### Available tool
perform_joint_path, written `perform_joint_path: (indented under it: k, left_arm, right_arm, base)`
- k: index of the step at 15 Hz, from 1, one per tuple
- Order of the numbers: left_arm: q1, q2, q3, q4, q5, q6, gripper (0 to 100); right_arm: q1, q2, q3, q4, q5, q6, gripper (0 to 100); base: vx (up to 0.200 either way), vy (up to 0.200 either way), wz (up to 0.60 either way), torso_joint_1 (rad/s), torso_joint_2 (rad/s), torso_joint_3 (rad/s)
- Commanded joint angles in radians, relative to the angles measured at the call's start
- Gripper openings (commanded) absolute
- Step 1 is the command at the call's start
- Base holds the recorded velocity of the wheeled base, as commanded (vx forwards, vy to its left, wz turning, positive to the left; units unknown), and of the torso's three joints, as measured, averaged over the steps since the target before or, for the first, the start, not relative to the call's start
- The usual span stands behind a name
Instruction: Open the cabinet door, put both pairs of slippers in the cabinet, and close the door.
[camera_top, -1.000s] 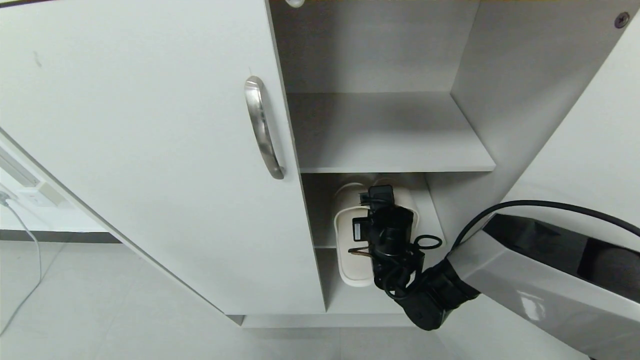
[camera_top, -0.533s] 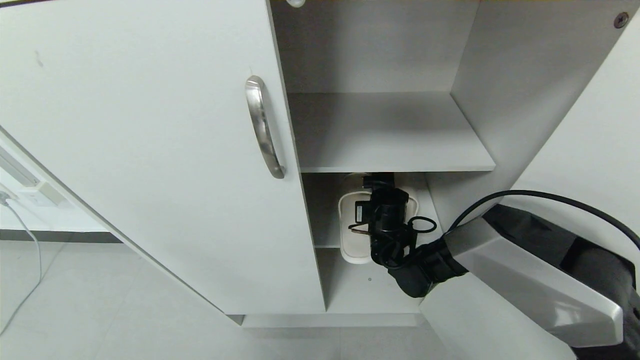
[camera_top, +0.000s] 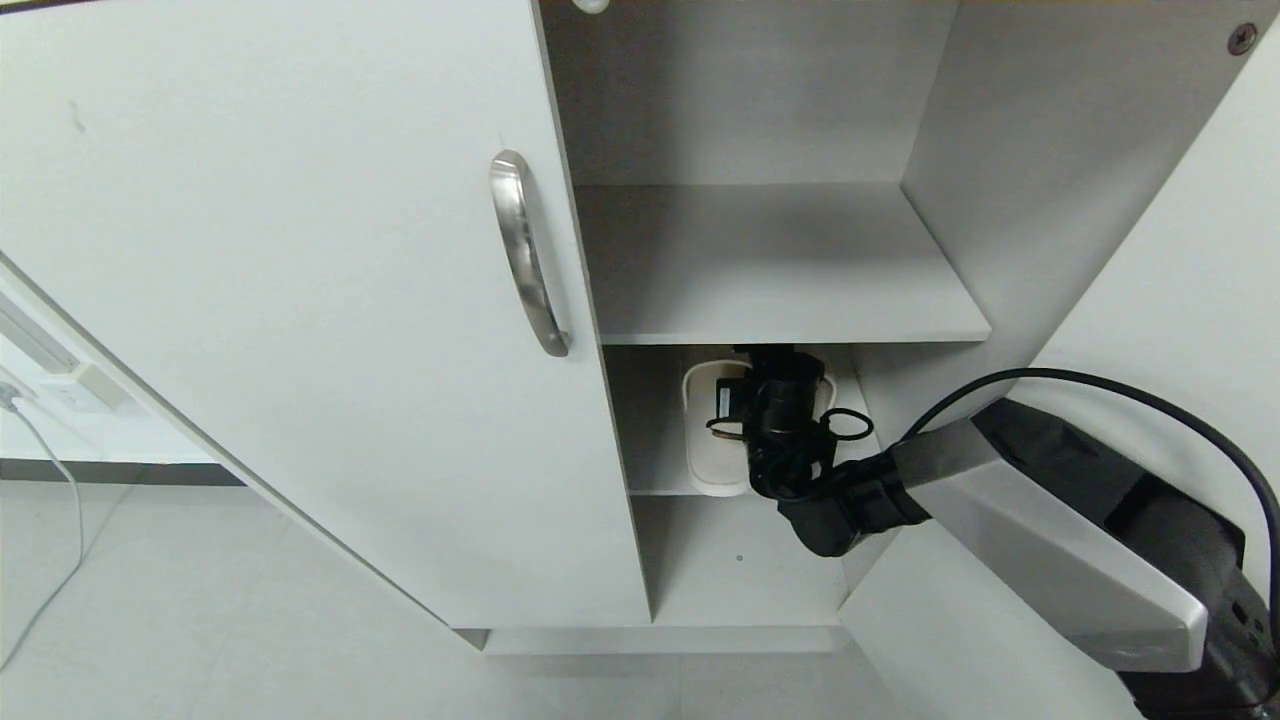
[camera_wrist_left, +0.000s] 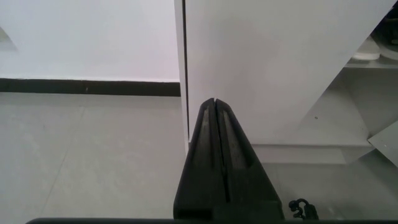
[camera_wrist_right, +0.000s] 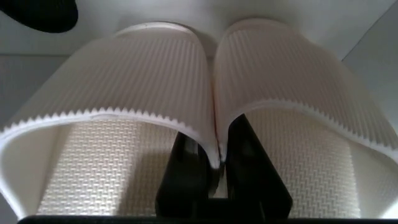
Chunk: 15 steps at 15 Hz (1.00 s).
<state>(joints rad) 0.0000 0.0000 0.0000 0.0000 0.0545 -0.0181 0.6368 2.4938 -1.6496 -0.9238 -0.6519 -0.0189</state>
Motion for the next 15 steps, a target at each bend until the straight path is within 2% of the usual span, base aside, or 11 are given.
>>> perform_joint_path:
  k: [1, 7, 8, 12, 15]
  left_arm:
    - [0.0, 0.002, 0.0, 0.0, 0.001, 0.0, 0]
    - [0.0, 0.002, 0.0, 0.0, 0.001, 0.0, 0]
    - [0.0, 0.002, 0.0, 0.0, 0.001, 0.0, 0]
    - [0.0, 0.002, 0.0, 0.0, -0.001, 0.0, 0]
    - [0.0, 0.002, 0.0, 0.0, -0.002, 0.0, 0]
  right_arm:
    - [-0.002, 0.005, -0.007, 0.0, 0.003, -0.006, 0]
    - [0.0, 0.016, -0.012, 0.022, 0.017, -0.006, 0]
    - [0.001, 0.016, -0.01, 0.022, 0.015, -0.004, 100]
    - [0.014, -0.016, 0.047, 0.016, 0.012, -0.004, 100]
    - [0.049, -0.09, 0.172, -0.053, 0.005, -0.006, 100]
  base:
    - [0.0, 0.0, 0.0, 0.0, 0.0, 0.0]
    - [0.0, 0.0, 0.0, 0.0, 0.0, 0.0]
    - [0.0, 0.0, 0.0, 0.0, 0.0, 0.0]
    - [0.0, 0.0, 0.0, 0.0, 0.0, 0.0]
    - [0.0, 0.0, 0.0, 0.0, 0.0, 0.0]
